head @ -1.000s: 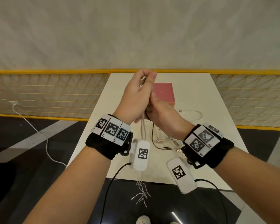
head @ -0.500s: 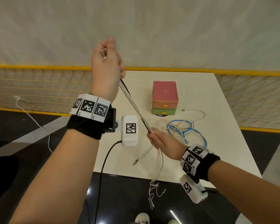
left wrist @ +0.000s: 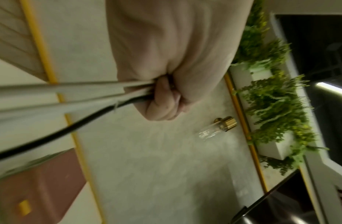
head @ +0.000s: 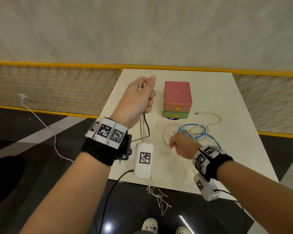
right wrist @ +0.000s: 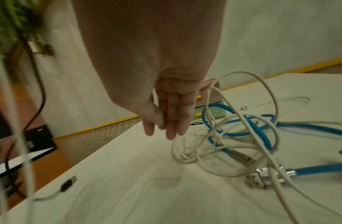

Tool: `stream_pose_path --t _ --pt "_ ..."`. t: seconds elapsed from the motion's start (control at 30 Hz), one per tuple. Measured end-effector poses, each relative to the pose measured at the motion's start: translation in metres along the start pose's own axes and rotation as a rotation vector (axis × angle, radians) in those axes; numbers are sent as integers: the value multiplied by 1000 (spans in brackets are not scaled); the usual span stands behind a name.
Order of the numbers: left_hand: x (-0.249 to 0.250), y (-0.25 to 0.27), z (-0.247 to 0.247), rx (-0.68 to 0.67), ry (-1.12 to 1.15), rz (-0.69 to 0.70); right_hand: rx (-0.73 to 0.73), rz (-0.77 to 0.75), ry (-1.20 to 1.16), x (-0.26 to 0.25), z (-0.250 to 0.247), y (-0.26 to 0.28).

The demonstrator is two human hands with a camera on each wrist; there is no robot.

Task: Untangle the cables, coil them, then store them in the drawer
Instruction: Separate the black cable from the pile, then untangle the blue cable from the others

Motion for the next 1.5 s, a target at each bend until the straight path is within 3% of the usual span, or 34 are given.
stream_pose_path --t 0.13,0.2,0.27,0.37,0.43,0.53,0.67,0.87,0.97,1.13,1.33,1.5 --pt "-32 0 0 32 9 -100 186 116 -168 15 -20 -29" --pt "-42 0 -3 51 -6 -135 203 140 -223 23 -23 -46" --pt "-52 -1 -7 70 -21 -148 138 160 -179 26 -21 -64" --pt "-62 -5 -14 113 -30 -137 -161 171 -44 20 -4 -86" --pt "-65 -6 -19 137 -52 -120 -243 159 60 15 1 -90" --pt "-68 -6 -27 148 -70 -106 -93 96 52 14 -9 -93" --pt "-68 -9 -33 161 -79 -95 264 64 -273 21 -41 -80" --pt "-59 -17 -31 121 -64 -33 642 -201 -367 3 -105 -36" --pt "-45 -17 -26 140 -91 62 733 -317 -489 -8 -133 -5" --pt "-11 -23 4 129 -146 268 614 -521 -590 -43 -154 44" --pt "4 -38 35 77 -235 304 511 -627 -614 -60 -149 74" --pt "10 -46 16 253 -63 317 384 -590 -475 -53 -118 77"
Point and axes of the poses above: each hand's wrist, its own y-axis away from the middle knuckle, its own z-axis out of the palm, x = y × z, the point moved 5 cm from there along -y, towards the middle knuckle, and after that the axes turned 14 degrees about -x, right-handed, at the moved point
